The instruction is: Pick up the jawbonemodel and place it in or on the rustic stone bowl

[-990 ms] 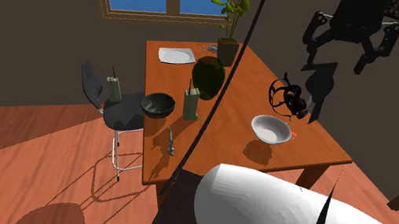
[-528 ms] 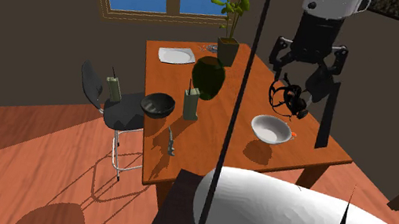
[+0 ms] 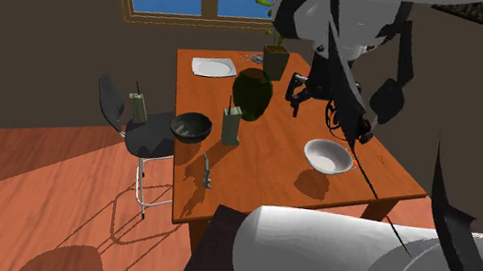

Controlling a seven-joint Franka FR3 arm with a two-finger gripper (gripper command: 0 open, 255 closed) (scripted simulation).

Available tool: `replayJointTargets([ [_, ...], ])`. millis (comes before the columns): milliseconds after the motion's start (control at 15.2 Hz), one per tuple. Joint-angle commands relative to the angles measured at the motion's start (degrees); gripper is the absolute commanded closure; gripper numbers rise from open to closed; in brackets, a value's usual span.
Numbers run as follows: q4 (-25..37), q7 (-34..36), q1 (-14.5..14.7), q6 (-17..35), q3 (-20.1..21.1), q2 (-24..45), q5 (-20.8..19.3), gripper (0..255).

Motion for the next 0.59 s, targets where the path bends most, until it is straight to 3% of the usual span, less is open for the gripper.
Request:
replayJointTargets([
  [0, -1.3, 0.5, 0.9, 4.2, 1.1, 2.4, 0.6, 0],
  [528, -3.1, 4.5, 4.3, 20.7, 6.9, 15.9, 1.6, 0],
])
